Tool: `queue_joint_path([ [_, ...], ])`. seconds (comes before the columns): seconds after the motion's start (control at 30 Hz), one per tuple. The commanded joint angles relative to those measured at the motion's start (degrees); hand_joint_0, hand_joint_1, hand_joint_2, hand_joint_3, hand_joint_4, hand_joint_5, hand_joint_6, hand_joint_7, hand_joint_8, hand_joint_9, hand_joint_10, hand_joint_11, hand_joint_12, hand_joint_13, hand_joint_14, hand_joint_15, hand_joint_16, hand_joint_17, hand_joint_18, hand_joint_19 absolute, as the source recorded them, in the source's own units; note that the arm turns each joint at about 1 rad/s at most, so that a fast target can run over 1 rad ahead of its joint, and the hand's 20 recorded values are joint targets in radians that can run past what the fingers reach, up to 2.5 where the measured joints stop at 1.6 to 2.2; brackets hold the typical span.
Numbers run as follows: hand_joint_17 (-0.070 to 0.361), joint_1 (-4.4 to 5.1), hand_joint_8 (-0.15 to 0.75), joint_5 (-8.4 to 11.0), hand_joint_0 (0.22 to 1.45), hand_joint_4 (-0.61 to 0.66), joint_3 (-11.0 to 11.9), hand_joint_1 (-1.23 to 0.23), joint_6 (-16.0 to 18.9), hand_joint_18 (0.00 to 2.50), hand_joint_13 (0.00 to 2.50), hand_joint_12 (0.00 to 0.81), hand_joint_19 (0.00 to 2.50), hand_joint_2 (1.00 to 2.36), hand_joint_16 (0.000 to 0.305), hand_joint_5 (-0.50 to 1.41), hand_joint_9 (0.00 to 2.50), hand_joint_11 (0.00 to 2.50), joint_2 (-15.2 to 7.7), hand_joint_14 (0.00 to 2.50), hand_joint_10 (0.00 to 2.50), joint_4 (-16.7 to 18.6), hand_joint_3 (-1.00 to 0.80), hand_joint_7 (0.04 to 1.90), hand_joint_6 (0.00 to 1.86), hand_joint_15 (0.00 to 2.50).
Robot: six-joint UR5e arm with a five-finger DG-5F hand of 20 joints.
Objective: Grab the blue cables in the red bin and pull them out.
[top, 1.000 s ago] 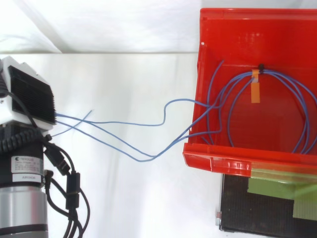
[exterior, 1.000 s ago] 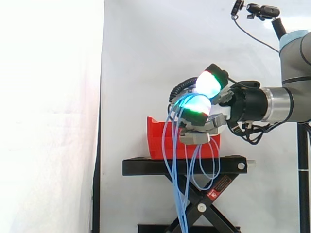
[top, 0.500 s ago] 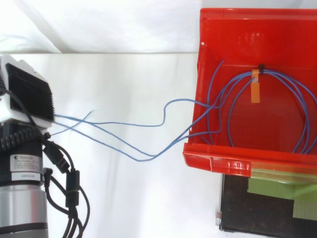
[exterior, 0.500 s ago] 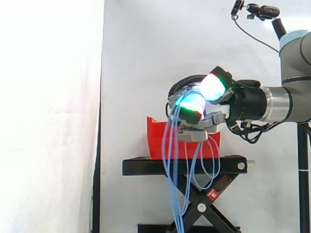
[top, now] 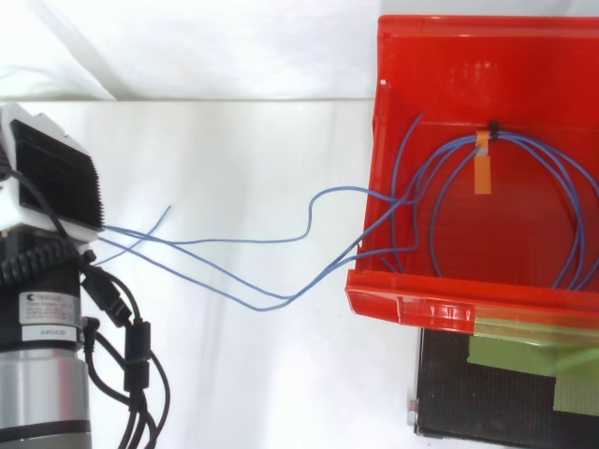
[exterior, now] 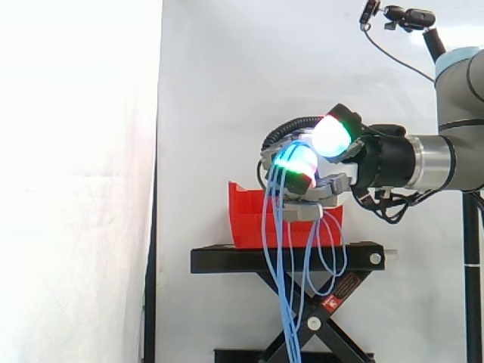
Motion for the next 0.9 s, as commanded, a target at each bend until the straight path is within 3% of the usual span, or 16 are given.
queue_joint_path([
  [0.0,0.098,0.04,0.270,0.00,0.73,0.31,0.0,-0.94,0.0,1.07,1.52,0.335,1.21,1.00,0.044,0.98,1.24,0.81,0.0,0.57,0.03,0.0,-1.00,0.80,0.12,1.44],
  [0.13,0.103,0.04,0.266,0.00,0.70,0.30,-0.1,-0.83,0.0,1.08,1.53,0.348,1.19,1.00,0.046,1.02,1.26,0.78,0.0,0.60,0.03,0.0,-1.00,0.84,0.00,1.43],
  [0.43,0.112,0.04,0.267,0.00,0.66,0.31,-0.1,-0.70,0.0,1.13,1.57,0.352,1.16,1.00,0.050,1.10,1.31,0.76,0.0,0.56,0.03,0.0,-1.00,0.78,0.01,1.43],
  [0.87,0.109,0.04,0.249,0.00,0.67,0.24,-0.1,-0.75,0.0,1.19,1.69,0.333,1.14,1.00,0.049,1.24,1.46,0.75,0.0,0.35,0.03,0.0,-1.00,0.74,0.01,1.53],
])
